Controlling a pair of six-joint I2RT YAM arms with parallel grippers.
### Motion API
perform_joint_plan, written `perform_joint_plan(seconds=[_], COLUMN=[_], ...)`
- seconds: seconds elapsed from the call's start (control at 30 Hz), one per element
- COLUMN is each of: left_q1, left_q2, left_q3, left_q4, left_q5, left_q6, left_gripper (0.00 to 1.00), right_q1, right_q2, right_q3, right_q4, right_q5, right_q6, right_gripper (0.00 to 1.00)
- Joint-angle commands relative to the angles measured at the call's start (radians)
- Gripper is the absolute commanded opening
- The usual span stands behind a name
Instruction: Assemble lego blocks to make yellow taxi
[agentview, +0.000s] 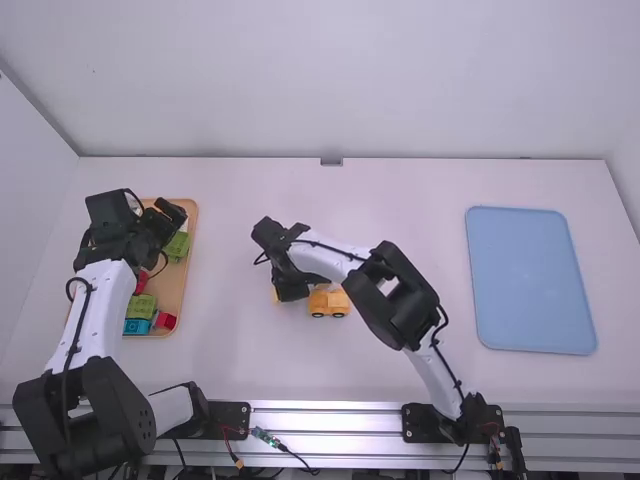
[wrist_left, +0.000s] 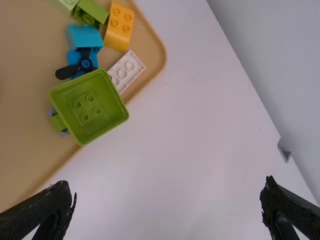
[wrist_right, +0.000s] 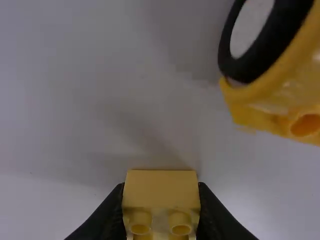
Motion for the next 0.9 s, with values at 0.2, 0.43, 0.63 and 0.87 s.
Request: perform_joint_plan(seconds=[0.2, 0.43, 0.63, 0.87], left_q1=[0.002, -0.002, 0.003, 0.003], left_q2=[-0.015, -0.015, -0.015, -0.015], left_q3=[-0.007, -0.007, -0.007, -0.007], left_q4=[-0.005, -0.005, -0.005, -0.005], left_q5=[0.004, 0.005, 0.005, 0.004], left_q6=[-0.003, -0.002, -0.003, -0.002], left_gripper=[0.99, 0.99, 0.99, 0.99], right_q1=[0.006, 0.011, 0.010, 0.001], right_q2=[0.009, 0.009, 0.009, 0.009], right_q3=[-0.010, -0.009, -0.009, 0.006], right_q4=[-0.009, -0.009, -0.013, -0.031], right_q5=[-0.005, -0.005, -0.023, -0.055], right_q6=[0.011, -0.021, -0.051, -0.104], right_gripper=[0.58, 0.99, 0.99, 0.99])
